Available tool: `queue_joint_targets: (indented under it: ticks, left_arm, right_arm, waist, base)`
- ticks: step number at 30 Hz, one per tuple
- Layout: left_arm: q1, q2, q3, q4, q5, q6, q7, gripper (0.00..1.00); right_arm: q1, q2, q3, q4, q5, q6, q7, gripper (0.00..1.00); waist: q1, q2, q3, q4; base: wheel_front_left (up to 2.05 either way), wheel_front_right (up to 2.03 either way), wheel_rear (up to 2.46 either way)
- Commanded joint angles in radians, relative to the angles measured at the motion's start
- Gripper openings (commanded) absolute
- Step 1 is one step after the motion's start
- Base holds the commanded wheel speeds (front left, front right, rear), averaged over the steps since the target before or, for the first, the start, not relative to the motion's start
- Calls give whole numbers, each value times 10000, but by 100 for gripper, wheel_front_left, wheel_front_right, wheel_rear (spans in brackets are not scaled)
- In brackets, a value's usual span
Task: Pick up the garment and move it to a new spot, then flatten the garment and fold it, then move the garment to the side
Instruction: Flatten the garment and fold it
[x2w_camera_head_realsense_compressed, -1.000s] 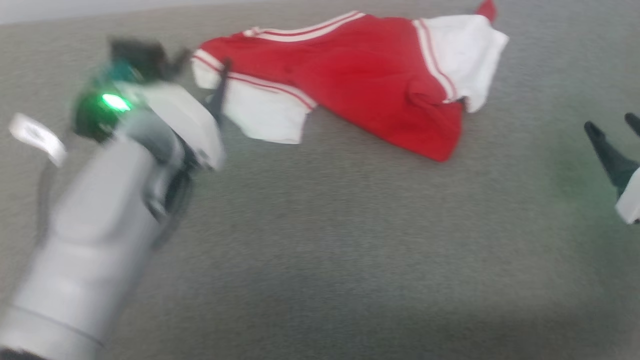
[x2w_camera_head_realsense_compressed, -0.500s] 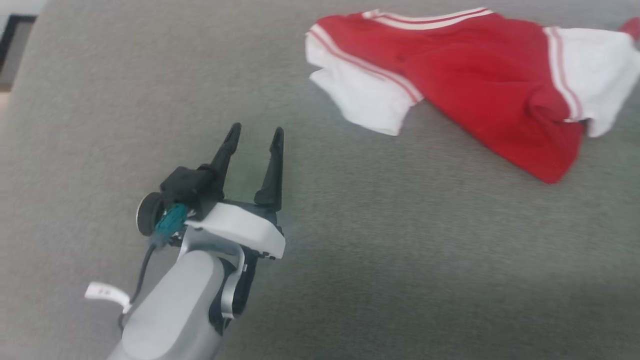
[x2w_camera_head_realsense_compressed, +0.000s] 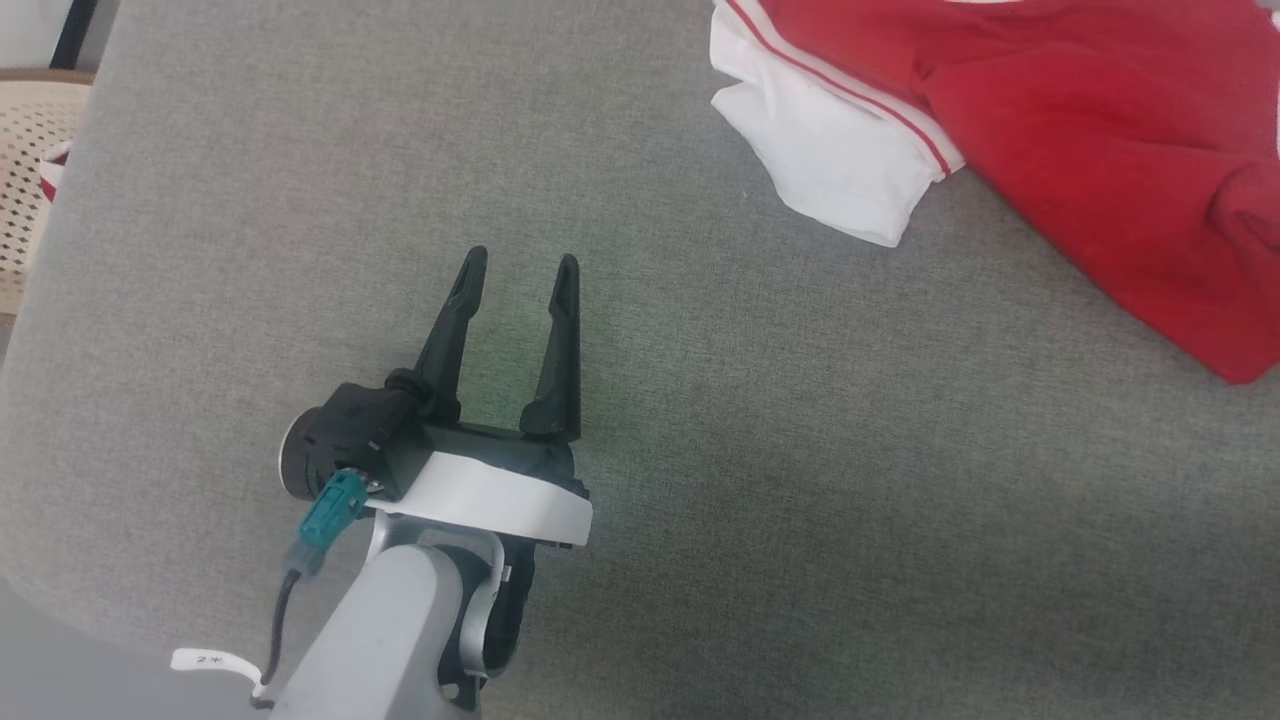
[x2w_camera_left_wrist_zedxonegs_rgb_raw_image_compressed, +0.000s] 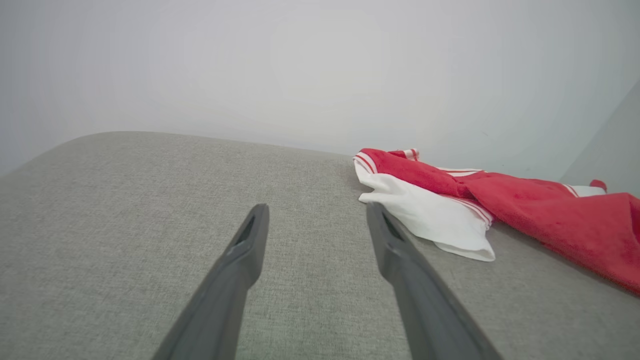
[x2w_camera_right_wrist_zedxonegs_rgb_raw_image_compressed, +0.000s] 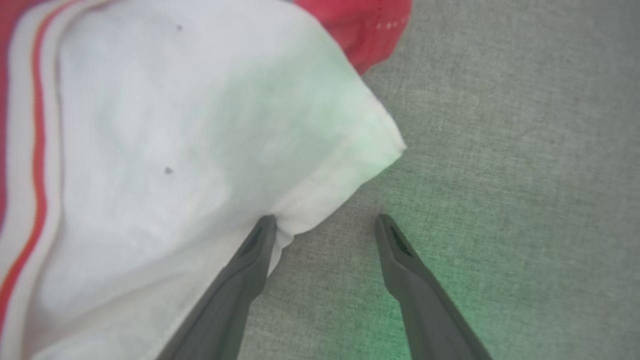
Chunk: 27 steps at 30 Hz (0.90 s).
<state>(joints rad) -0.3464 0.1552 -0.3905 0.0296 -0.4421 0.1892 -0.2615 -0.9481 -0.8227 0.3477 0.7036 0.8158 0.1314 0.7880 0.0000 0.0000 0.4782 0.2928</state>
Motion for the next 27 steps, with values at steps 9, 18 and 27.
queue_joint_targets:
  ticks: [9,18,27]
  left_arm:
    - [207,-507,693,20,554,-527,-51,100]
    - [360,-589,1088,116,812,-836,-51,100]
    - [-56,-450,826,250,1170,-1114,23,100]
  right_arm:
    - [314,260,189,324,156,-17,-317,0]
    - [529,-520,-330,-138,746,-15,-1362,0]
    - [1017,-1189,-1184,618,841,-14,-2741,0]
  waist:
    - [0,0,205,-283]
    - [0,0,-166,-989]
    - [0,0,-230,-1386]
  base:
    - [0,0,0]
    - [0,0,0]
    - [0,0,0]
